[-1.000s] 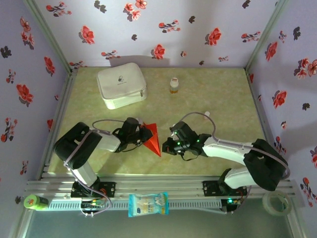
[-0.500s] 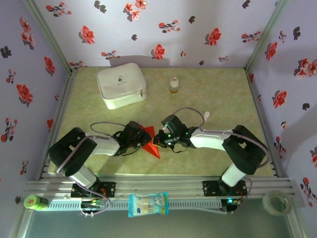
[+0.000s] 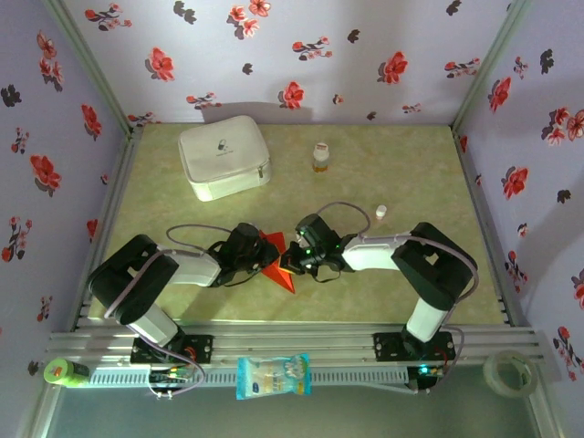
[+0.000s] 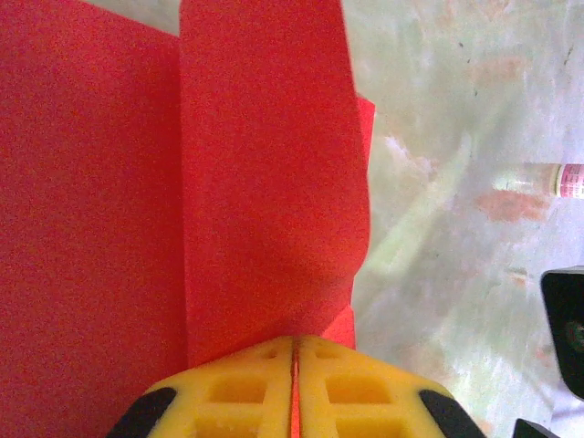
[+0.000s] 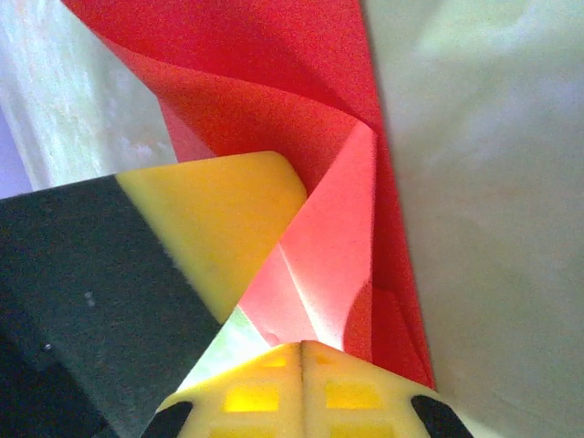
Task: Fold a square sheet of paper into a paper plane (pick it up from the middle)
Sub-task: Perform the fourth fold on the wing at the bottom-center of the table.
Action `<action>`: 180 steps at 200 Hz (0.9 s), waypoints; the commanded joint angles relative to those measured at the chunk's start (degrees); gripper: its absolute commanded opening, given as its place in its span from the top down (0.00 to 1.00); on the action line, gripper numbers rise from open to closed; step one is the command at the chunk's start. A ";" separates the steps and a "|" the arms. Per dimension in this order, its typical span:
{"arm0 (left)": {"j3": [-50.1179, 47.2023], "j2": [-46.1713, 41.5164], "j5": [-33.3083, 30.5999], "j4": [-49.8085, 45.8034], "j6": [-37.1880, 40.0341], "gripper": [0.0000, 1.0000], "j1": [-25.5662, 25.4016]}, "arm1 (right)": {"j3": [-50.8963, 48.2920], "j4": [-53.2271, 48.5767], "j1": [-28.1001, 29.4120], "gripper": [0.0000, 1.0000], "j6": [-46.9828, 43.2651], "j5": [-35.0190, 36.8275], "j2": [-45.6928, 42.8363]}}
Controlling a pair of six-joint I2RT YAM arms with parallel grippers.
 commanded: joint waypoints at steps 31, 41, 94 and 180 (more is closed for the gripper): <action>0.04 -2.58 -0.77 -2.28 2.02 0.89 0.07 | -5.48 4.19 0.08 0.98 2.28 0.37 0.68; 0.22 -2.68 -0.81 -2.89 2.30 0.89 0.26 | -5.86 4.25 0.14 0.98 2.30 0.53 0.51; 0.27 -4.89 0.35 -3.04 3.58 0.87 0.83 | -4.71 -0.37 0.14 0.98 0.04 1.79 -0.13; 1.14 -9.14 7.98 -14.15 9.05 0.95 1.27 | -4.51 -2.83 0.13 0.99 -1.51 3.36 -0.19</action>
